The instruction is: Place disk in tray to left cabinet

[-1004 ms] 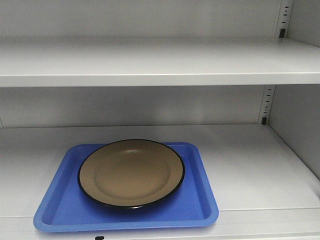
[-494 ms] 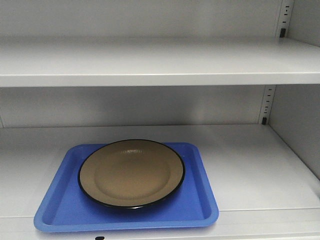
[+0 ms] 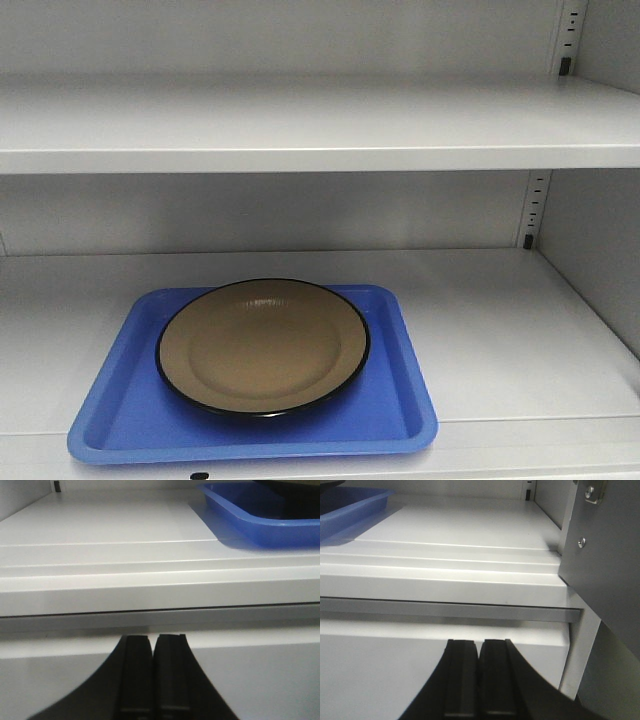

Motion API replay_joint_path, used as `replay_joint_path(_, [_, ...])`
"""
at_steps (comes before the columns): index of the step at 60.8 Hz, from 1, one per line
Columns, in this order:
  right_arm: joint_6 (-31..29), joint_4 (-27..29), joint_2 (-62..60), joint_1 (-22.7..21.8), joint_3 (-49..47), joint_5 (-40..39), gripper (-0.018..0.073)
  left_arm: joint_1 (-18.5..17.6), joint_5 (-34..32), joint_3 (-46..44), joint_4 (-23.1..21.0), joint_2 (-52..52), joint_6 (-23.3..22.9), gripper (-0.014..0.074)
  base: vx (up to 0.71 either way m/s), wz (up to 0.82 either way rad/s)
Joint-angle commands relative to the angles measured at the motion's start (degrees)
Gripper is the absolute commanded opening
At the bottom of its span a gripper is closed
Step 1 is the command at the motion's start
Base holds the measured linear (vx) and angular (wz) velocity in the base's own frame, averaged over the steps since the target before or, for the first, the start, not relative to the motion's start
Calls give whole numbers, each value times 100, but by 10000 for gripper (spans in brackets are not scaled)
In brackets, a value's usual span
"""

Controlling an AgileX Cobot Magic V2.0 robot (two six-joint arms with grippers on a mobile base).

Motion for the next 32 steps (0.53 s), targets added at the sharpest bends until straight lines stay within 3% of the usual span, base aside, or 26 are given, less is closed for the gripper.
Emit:
replay_joint_path(1, [-34,-71,-69,-24,124,-498,-8,-29,-447,112,-57,-33,-16,-6,0,0])
replay_joint_path(32, [-34,-71,-69,-24,124,-498,-8,-29,-447,112,-57,-33,-16,-6,0,0])
